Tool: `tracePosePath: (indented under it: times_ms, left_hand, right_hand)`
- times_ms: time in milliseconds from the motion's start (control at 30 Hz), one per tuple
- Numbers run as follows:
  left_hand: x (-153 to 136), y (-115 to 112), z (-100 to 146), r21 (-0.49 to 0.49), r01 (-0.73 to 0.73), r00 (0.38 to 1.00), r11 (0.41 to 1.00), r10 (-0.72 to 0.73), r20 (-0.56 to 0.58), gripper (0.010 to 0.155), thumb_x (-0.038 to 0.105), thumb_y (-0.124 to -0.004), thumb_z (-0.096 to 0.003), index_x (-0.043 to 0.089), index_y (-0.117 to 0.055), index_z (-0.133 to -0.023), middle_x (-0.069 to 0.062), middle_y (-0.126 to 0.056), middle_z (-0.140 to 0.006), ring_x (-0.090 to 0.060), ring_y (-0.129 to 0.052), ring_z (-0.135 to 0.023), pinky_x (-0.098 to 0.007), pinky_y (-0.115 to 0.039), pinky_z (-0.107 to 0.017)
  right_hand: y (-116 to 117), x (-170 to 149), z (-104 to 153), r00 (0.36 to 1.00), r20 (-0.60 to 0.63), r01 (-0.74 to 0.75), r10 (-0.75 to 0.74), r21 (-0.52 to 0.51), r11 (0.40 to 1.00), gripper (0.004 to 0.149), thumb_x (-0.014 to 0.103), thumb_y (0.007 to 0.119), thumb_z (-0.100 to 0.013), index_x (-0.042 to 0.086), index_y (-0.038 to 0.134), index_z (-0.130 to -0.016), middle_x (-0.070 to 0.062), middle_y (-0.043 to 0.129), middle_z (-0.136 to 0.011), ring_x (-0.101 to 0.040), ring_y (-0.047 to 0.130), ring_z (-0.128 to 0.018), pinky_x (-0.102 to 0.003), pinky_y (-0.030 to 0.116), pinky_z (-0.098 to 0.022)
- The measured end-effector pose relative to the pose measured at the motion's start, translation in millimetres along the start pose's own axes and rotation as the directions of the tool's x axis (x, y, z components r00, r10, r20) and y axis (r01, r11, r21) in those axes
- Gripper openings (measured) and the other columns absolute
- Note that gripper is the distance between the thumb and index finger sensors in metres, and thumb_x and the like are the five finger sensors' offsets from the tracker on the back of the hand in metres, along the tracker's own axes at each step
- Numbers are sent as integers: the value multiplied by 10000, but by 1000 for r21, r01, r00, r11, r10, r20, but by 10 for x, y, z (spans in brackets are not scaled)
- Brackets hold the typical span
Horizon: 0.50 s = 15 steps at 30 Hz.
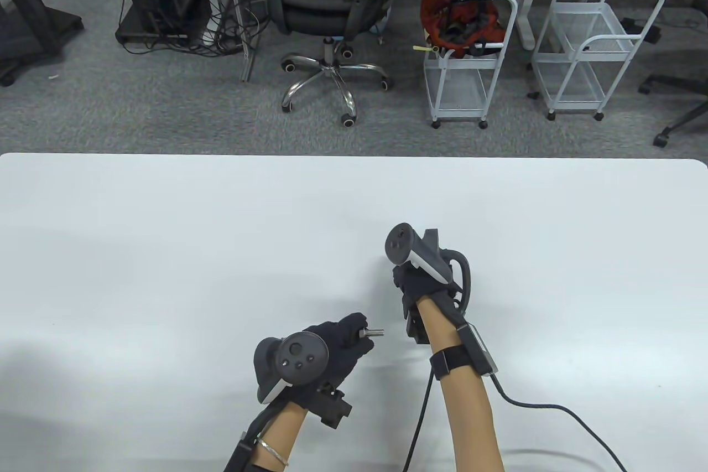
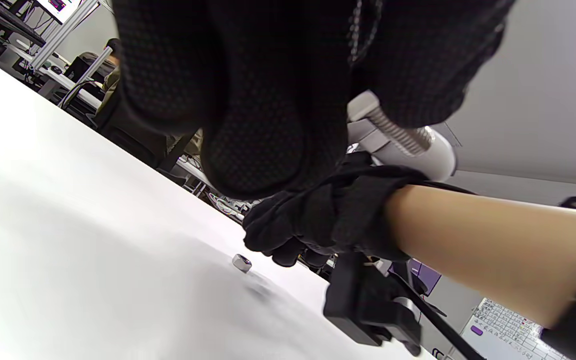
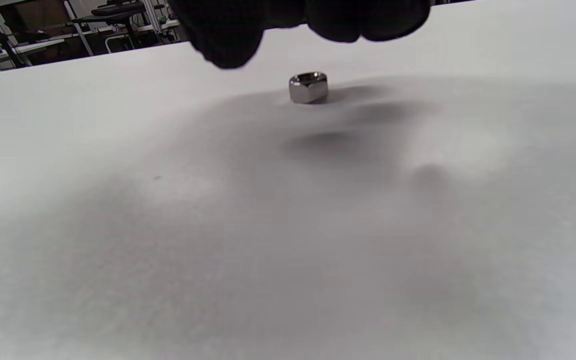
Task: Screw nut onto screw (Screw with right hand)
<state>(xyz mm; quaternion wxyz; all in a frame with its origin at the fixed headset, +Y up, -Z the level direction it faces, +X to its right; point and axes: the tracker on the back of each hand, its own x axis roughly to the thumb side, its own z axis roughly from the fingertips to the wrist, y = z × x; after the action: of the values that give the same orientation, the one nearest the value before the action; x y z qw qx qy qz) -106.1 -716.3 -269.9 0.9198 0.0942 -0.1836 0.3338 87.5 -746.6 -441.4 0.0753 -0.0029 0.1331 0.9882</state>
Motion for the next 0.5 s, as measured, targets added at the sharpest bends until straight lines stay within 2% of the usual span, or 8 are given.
tracePosePath:
  times_ms: [67,233,300,400,500]
  left_hand:
    - [-6,8,4,3,4,1000,1000,-4,-4,500,446,-820,-435,119,-893,-806,7,-1110,-646,-112,-1120,-492,-319,-909,-451]
    - [-19,19,8,4,4,1000,1000,-3,-13,499,443,-819,-436,117,-893,-807,5,-1109,-647,-114,-1119,-493,-320,-909,-452]
    - [-19,19,11,2,3,1000,1000,-3,-13,499,442,-818,-436,116,-893,-807,3,-1109,-647,-115,-1120,-493,-320,-909,-451]
    - [-17,16,10,0,3,1000,1000,-3,-11,499,441,-818,-437,116,-893,-808,4,-1109,-649,-116,-1119,-494,-321,-908,-452]
    - [-17,11,13,-3,0,1000,1000,0,-12,500,440,-818,-436,114,-893,-808,4,-1109,-648,-117,-1119,-494,-322,-908,-452]
  right_hand:
    - [28,21,-72,998,-58,-12,12,-7,1000,634,220,753,-562,44,499,-1115,-292,549,-1102,-523,569,-1023,-686,414,-699]
    - [112,45,-215,996,-89,-14,17,34,999,601,191,764,-552,36,556,-1094,-287,596,-1076,-514,612,-990,-651,506,-668]
    - [113,64,-237,989,-119,-84,83,-9,996,546,182,777,-539,47,643,-1051,-260,671,-1036,-489,674,-954,-620,571,-639]
    - [129,103,-254,983,-126,-140,136,-27,990,533,181,803,-522,62,670,-1025,-241,715,-996,-460,721,-928,-598,600,-628]
    - [158,144,-263,963,-127,-253,238,-118,960,489,194,828,-496,90,739,-964,-206,811,-912,-414,826,-849,-566,663,-583]
